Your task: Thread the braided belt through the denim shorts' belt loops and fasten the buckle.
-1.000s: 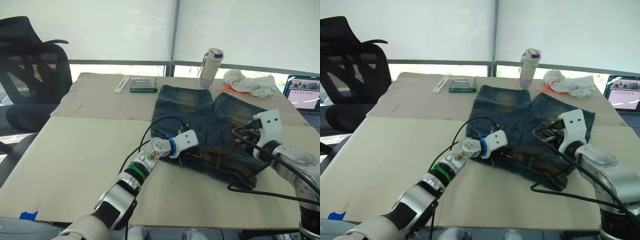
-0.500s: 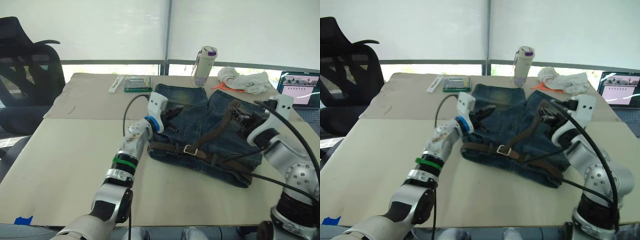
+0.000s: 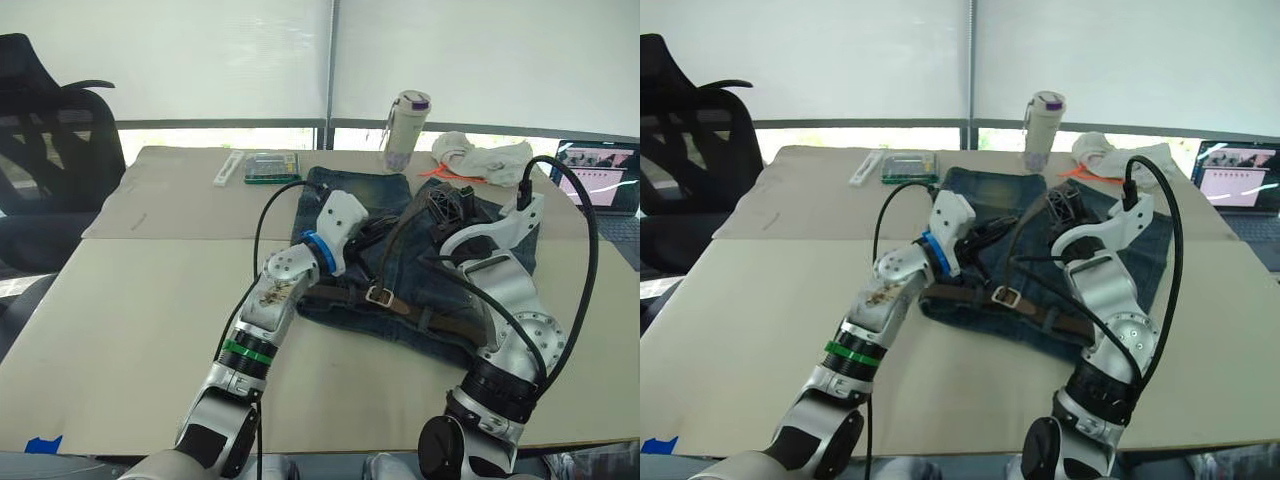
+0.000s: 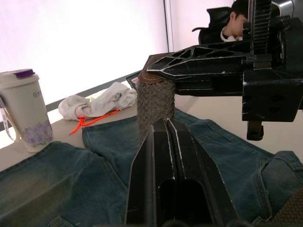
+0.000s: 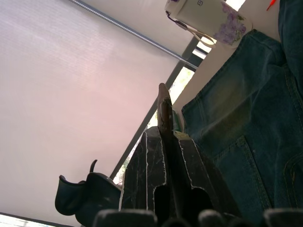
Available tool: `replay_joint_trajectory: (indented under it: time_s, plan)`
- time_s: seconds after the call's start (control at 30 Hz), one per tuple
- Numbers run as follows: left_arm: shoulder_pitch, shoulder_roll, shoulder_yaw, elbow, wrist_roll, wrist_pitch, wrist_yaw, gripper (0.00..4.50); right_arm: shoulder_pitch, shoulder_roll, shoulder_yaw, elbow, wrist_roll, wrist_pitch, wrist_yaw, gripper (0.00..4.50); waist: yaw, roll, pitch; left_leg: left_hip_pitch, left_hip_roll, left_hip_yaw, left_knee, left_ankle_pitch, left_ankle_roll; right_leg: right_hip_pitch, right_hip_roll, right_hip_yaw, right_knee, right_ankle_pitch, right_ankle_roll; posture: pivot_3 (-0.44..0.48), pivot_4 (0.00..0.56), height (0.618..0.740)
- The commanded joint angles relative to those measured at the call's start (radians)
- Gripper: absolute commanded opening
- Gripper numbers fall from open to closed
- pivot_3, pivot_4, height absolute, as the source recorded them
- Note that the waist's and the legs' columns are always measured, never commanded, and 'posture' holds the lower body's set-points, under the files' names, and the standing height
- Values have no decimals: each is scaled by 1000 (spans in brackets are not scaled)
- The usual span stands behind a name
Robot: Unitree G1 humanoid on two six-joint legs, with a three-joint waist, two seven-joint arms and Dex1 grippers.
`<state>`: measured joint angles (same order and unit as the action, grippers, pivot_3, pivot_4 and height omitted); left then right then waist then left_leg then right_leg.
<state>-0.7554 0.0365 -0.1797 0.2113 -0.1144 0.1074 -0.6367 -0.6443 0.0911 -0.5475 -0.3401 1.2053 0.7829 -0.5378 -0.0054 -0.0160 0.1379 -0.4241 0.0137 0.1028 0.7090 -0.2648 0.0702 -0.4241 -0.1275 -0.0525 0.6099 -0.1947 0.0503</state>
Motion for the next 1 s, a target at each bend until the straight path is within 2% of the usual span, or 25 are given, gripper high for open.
replay_joint_trajectory:
  time_s: [0.03, 0.13, 0.17, 0.23, 0.37, 0.7, 0.83, 0.93, 0.97, 1.0]
  plan:
    - [2, 5, -40, -29, 76, -57, 54, 41, -8, -3, 53, -20, 42, -44, -12, 0, -7, 0, 0, 1, 0, 0, -1, 0, 0, 0, 0, 1, 0, 0, 0, 0, 150, 737]
    - [9, -2, -65, -20, 104, -77, 74, 41, 6, -17, 88, -24, 45, -51, -9, 0, -8, 0, 0, 1, 0, 1, -3, 0, 0, -1, 0, 2, 0, 0, 0, 0, 150, 737]
    - [11, -9, -70, -13, 113, -92, 88, 574, 12, -23, 101, -26, 44, -52, -8, 0, -7, 0, 0, 1, 0, 1, -4, 0, 0, -1, 0, 2, -1, 0, 0, 0, 150, 737]
    - [12, -21, -72, 11, 161, -132, 158, 1199, 19, -25, 116, -29, 49, -62, -10, 0, -4, 0, 0, 1, 1, 1, -4, 0, 0, -1, 0, 2, -1, 0, 0, 0, 150, 737]
    - [11, -24, -74, 31, 208, -194, 218, 2434, 29, -40, 143, -31, 53, -77, -10, 0, -5, 0, 0, 1, 0, 2, -4, -1, 2, -1, 0, 3, -1, 0, 0, 0, 150, 737]
    - [-16, -31, -97, 103, 279, -269, 296, 2434, 53, -50, 182, -41, 72, -98, -24, 0, -5, 0, 0, 1, 1, 3, -4, -2, 3, -1, 0, 3, -1, 0, 0, 0, 150, 737]
    - [-31, -37, -104, 132, 300, -287, 315, 1282, 60, -53, 192, -45, 79, -109, -32, 0, -5, 0, 0, 1, 1, 3, -4, -2, 3, -1, 0, 3, -1, 0, 0, 0, 150, 737]
    - [-36, -44, -104, 130, 301, -292, 317, 247, 70, -62, 200, -50, 86, -109, -37, 0, -5, 0, 0, 1, 1, 3, -4, -2, 3, -1, 0, 3, -1, 0, 0, 0, 150, 737]
    - [-36, -43, -106, 130, 305, -295, 317, 40, 73, -65, 203, -52, 88, -110, -39, 0, -5, 0, 0, 1, 1, 4, -4, -2, 3, -1, 0, 3, -1, 0, 0, 0, 150, 737]
    - [-36, -39, -110, 132, 315, -298, 319, 40, 78, -71, 207, -54, 89, -107, -36, 0, -6, 0, 0, 1, 1, 4, -4, -2, 4, -1, 0, 3, -1, 0, 0, 0, 150, 737]
